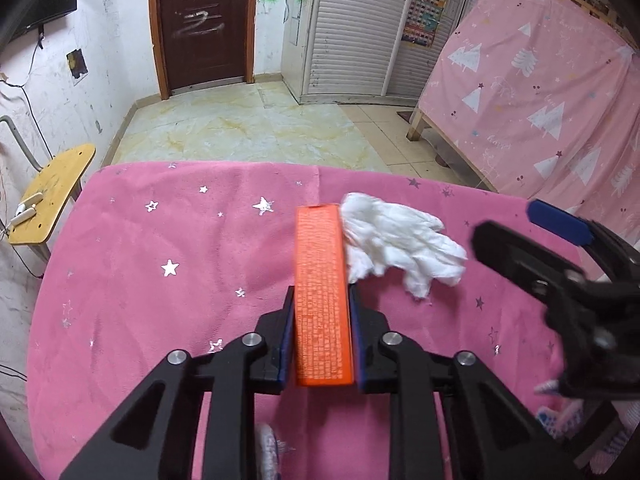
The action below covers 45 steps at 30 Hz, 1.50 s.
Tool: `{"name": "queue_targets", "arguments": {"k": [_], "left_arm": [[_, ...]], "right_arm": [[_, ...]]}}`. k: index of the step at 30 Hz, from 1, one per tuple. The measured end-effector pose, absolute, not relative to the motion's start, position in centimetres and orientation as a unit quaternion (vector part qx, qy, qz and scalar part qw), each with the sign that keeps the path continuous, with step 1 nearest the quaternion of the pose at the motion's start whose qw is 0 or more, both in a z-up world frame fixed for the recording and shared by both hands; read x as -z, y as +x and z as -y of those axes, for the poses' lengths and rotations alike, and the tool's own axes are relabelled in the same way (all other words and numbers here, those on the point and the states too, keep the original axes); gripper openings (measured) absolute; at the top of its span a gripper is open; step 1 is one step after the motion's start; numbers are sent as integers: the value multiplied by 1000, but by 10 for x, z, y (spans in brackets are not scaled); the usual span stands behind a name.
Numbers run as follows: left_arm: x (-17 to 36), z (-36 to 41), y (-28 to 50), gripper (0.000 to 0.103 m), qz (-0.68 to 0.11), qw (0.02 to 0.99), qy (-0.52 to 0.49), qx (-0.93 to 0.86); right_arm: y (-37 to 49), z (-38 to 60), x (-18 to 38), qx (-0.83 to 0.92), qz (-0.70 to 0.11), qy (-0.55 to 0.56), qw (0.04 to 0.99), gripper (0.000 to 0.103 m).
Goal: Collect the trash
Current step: 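Grasp the orange box with the left tool while the right tool grasps the white tissue, then carry both items over the yellow bucket and open both tools to drop them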
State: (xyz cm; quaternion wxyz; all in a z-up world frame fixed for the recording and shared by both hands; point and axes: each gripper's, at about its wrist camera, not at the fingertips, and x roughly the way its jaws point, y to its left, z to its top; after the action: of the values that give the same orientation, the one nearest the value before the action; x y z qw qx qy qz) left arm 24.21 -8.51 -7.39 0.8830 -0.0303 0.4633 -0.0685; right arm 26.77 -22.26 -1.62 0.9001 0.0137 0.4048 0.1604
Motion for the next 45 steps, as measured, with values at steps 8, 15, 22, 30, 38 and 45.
{"name": "queue_targets", "arguments": {"k": [8, 15, 22, 30, 38, 45], "left_arm": [[66, 67, 237, 15, -451, 890, -32, 55], [58, 48, 235, 15, -446, 894, -40, 34], [56, 40, 231, 15, -448, 893, -48, 27], [47, 45, 226, 15, -444, 894, -44, 24], [28, 65, 208, 15, -430, 902, -29, 27], [7, 106, 192, 15, -414, 909, -9, 49]], "right_arm": [[284, 194, 28, -192, -419, -5, 888, 96], [296, 183, 39, -198, -438, -7, 877, 95], [298, 173, 46, -199, -459, -24, 865, 55], [282, 171, 35, -208, -438, -24, 874, 24], [258, 191, 6, -213, -403, 8, 890, 23], [230, 229, -18, -197, -375, 32, 905, 24]]}}
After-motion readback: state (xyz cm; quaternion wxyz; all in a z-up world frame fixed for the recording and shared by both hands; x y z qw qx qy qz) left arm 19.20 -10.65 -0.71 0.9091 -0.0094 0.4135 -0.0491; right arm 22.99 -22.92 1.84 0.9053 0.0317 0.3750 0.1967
